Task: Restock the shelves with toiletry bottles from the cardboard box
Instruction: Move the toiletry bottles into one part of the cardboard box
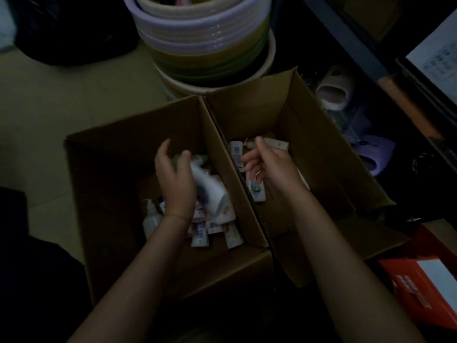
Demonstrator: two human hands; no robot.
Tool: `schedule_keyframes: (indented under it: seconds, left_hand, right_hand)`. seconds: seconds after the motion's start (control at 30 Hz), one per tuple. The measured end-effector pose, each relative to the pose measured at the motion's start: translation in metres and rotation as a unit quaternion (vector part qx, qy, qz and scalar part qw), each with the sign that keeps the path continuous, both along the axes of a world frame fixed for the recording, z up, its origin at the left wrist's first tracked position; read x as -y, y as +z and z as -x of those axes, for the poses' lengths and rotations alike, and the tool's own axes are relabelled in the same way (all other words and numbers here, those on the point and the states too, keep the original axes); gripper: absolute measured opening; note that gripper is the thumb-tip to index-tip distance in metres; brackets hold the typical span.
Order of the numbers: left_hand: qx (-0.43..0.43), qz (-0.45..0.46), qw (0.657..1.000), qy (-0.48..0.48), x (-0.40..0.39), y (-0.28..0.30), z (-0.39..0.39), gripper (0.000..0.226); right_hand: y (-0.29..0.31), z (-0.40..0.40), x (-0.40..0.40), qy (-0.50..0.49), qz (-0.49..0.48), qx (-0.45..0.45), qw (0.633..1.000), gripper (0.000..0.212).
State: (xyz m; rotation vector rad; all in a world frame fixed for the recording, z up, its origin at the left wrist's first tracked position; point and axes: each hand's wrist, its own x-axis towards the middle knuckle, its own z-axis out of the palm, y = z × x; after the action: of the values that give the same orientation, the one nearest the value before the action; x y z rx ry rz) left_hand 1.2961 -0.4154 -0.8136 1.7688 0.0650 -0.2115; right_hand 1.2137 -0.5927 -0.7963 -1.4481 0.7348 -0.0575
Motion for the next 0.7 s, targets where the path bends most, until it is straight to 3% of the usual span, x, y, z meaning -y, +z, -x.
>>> schedule_keyframes:
  seconds: [0.07,0.1,0.2,0.33,0.43,0.5,0.7]
  left_hand:
    - [0.092,-0.083,0.987,-0.105,0.011,0.0,0.004,0.053]
    - [0.084,-0.1,0.979,-0.154,0.022,-0.002,0.008,0.056]
    - [-0.06,-0.067,0.969,-0.231,0.052,-0.017,0.018,0.088]
    - [-0.166,0.01,0.961,-0.223,0.067,-0.038,0.022,0.091]
    - [-0.158,0.06,0.962,-0.213,0.066,-0.049,0.023,0.084]
    - [-0.147,0.076,0.963,-0.214,0.063,-0.055,0.023,0.083]
    - [-0.133,0.074,0.96,-0.235,0.06,-0.066,0.018,0.088]
  right_hand:
    - [-0.016,0.0,0.012,-0.049,0.008,-0.033,0.998,0.046]
    - [-0.027,0.0,0.017,-0.068,0.015,-0.057,0.996,0.042]
    - [-0.056,0.0,0.025,-0.087,0.016,-0.142,0.986,0.033]
    - [-0.113,0.0,0.036,-0.087,-0.005,-0.248,0.965,0.019]
    - [-0.167,0.0,0.049,-0.023,0.054,-0.319,0.946,0.044]
    - [-0.188,-0.005,0.048,-0.017,0.037,-0.346,0.937,0.049]
    - [-0.233,0.0,0.032,-0.026,0.051,-0.287,0.956,0.044]
